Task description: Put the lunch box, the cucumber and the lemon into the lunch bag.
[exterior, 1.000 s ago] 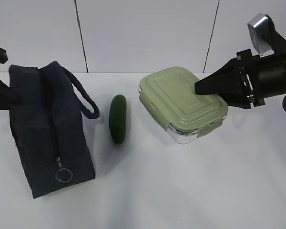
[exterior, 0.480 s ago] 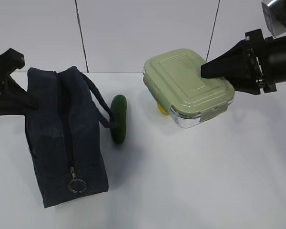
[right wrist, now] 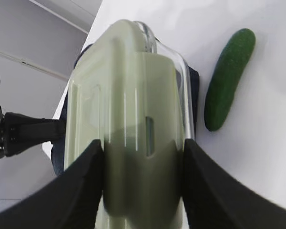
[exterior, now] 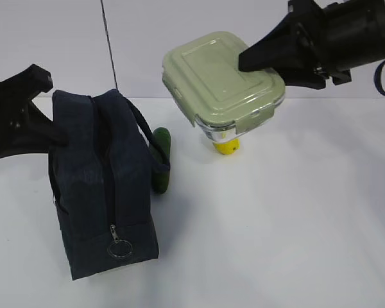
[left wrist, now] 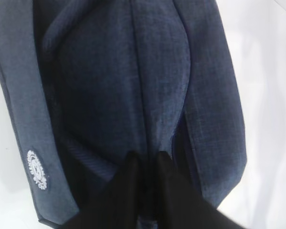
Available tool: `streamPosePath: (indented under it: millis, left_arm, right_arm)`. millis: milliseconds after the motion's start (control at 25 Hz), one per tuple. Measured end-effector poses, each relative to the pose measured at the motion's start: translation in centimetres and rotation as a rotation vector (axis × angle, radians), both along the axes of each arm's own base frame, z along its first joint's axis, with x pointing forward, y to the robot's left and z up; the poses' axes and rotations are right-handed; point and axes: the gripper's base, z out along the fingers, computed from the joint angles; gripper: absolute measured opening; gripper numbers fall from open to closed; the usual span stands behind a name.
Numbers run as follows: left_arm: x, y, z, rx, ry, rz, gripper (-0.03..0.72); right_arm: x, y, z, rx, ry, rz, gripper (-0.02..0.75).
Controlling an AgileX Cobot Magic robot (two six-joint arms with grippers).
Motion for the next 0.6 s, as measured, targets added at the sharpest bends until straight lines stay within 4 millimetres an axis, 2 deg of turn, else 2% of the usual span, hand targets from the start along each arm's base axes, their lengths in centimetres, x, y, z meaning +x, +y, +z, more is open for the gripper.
streamPosePath:
  millis: [240,600]
  left_arm:
    - [0.1,0.0,0.1,-0.002,-0.01,0.008,0.034]
    - [-0.2,-0.6,0.1,-0.002,-0.013,-0.015,0.034]
  right_arm:
    - [-0.1,3.0,0.5,-0.002,-0.017,-0.042,0.386]
    - [-0.5,5.6,0.6,0.004,-0.052,-0.076,0.385]
